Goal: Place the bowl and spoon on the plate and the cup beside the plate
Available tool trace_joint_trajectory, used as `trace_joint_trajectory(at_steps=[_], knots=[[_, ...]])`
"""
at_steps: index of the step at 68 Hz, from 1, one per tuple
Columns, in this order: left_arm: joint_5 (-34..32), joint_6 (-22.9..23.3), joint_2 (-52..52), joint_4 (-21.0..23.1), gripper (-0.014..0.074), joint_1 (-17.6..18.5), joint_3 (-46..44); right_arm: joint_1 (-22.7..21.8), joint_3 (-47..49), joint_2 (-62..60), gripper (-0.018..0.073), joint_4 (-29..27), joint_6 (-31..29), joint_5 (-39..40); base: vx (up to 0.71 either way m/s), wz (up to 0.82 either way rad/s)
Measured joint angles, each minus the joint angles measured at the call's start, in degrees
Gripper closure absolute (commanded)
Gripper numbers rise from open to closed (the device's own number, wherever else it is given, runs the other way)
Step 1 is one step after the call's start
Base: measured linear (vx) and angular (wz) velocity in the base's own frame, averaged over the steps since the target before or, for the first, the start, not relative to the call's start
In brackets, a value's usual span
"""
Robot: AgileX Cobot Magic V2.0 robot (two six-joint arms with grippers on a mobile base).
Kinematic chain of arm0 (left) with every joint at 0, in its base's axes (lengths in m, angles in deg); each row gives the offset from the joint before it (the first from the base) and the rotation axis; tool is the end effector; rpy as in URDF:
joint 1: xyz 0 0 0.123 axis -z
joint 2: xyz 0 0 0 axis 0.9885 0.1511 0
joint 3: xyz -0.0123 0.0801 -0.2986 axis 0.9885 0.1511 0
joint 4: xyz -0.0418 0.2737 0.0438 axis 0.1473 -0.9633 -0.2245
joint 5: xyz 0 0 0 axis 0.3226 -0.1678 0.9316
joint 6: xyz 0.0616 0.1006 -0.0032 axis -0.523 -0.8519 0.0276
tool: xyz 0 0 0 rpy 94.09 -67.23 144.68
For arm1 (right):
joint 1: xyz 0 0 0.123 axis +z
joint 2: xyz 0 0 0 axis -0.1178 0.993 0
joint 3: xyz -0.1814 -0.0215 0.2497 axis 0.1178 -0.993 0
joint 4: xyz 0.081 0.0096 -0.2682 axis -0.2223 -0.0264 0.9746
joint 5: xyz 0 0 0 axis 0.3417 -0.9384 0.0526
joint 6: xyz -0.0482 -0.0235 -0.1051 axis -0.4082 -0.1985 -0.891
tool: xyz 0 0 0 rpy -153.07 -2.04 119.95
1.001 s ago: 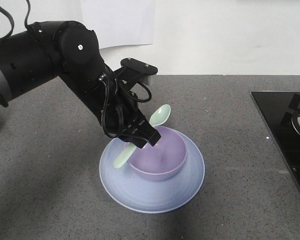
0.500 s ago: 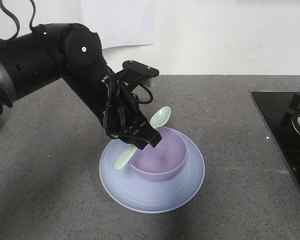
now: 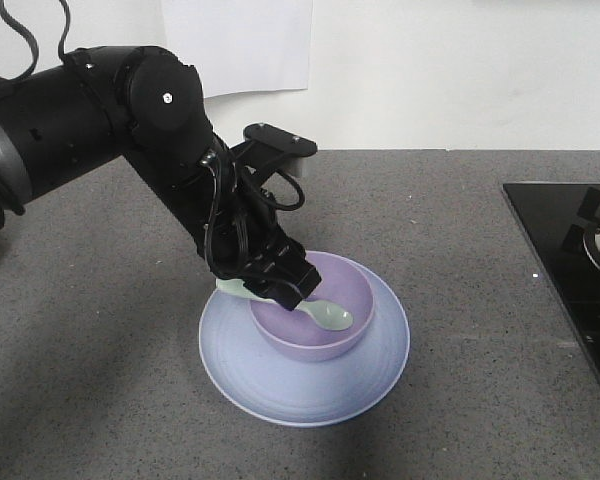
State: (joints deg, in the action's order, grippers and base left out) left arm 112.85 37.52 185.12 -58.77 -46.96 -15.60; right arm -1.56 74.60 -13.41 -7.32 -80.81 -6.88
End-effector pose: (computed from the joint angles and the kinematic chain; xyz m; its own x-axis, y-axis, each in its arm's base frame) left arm 0.3334 -0.2608 0.3110 -0.7462 0.5850 -0.3176 0.6558 0.7281 -0.1996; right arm 0.1317 0.0026 0.3279 -0.5675 -0.1613 -0.8074 -0.0890 0.9869 -0.1347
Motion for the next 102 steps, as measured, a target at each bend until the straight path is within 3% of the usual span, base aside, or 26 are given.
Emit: trace_joint_trajectory(at_steps=[8,18,50,59,64,78,93,102], knots=[[0.6,0.6,-1.5,-3.1,0.0197,0.0,0.0,0.0,0.0,0.0,0.0564,0.0,0.0,0.0,0.0,0.0],[0.8,4.5,-6.3,-11.6,0.0197,0.0,0.0,0.0,0.0,0.0,0.0564,0.0,0.2,0.0,0.0,0.0],[1.5,23.6,-28.9,-53.7,0.0199,-0.1,-0.1,0.0,0.0,0.0,0.0564,-0.1,0.3,0.0,0.0,0.0],[1.7,30.3,-33.7,-65.6,0.0199,-2.1,-0.2,0.0,0.0,0.0,0.0564,-0.1,0.4,0.0,0.0,0.0],[2.0,33.2,-35.4,-69.6,0.0199,-3.8,-0.2,0.0,0.0,0.0,0.0564,-0.1,0.4,0.0,0.0,0.0],[2.4,39.4,-37.4,-75.4,0.0199,-9.6,-0.2,0.0,0.0,0.0,0.0564,-0.1,0.4,0.0,0.0,0.0],[0.9,45.1,-37.3,-75.6,0.0199,-15.7,-0.2,0.0,0.0,0.0,0.0564,-0.1,0.4,0.0,0.0,0.0],[-0.8,46.1,-37.4,-74.4,0.0199,-19.0,-0.2,0.0,0.0,0.0,0.0564,-0.1,0.4,0.0,0.0,0.0]])
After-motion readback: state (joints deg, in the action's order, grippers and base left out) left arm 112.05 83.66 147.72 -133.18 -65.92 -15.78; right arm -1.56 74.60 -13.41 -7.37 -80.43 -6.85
